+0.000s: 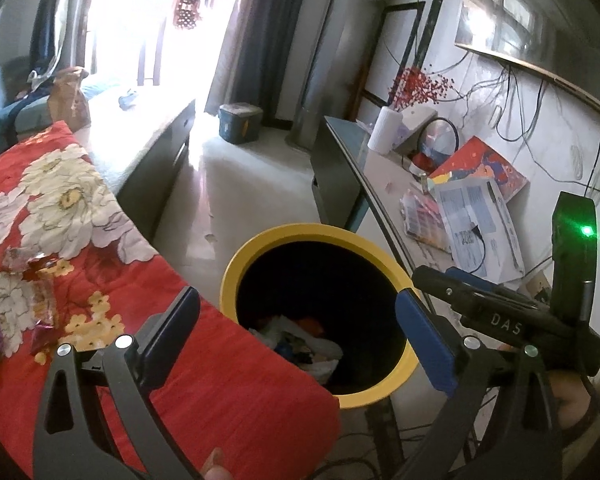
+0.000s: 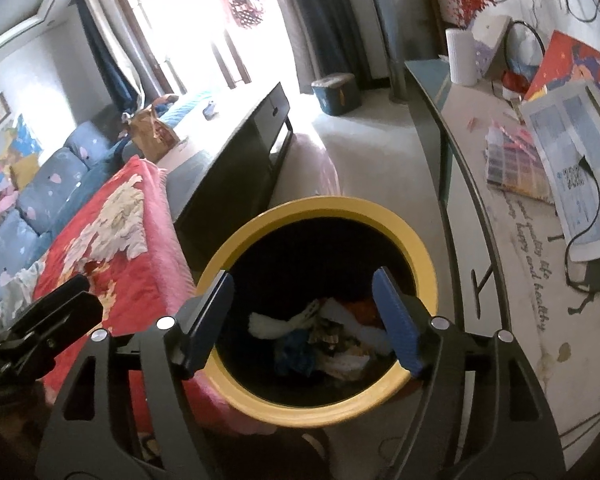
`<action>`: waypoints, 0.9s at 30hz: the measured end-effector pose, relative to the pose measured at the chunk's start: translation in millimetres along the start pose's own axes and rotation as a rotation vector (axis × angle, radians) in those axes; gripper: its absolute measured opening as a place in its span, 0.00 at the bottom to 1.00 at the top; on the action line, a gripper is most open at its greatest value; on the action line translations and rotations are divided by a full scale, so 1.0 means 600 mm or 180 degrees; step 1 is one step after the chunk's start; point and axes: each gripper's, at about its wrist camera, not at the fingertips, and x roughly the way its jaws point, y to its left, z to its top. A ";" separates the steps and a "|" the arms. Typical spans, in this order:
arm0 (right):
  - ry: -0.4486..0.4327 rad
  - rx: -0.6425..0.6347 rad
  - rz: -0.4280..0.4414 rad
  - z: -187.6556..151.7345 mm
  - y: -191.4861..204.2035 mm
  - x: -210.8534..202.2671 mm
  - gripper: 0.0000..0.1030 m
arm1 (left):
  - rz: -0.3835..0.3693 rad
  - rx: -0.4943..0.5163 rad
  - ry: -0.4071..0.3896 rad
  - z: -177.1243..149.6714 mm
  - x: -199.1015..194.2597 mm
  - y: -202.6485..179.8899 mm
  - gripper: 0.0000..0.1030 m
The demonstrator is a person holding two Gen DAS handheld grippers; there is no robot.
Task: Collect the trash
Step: 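Move both tools back over the purple and clear wrappers on the bed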
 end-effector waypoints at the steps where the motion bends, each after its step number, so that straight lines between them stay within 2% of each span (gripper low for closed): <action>1: -0.0013 -0.0028 0.0004 0.000 0.005 -0.003 0.62 | 0.0002 -0.0008 -0.0014 -0.001 -0.004 0.002 0.93; 15: -0.0128 -0.0280 0.0136 -0.002 0.062 -0.027 0.65 | 0.0208 -0.0130 -0.0244 0.000 -0.066 0.038 0.93; 27: -0.0100 -0.0529 0.0309 -0.014 0.120 -0.029 0.65 | 0.0469 -0.0382 -0.0342 -0.012 -0.108 0.107 0.93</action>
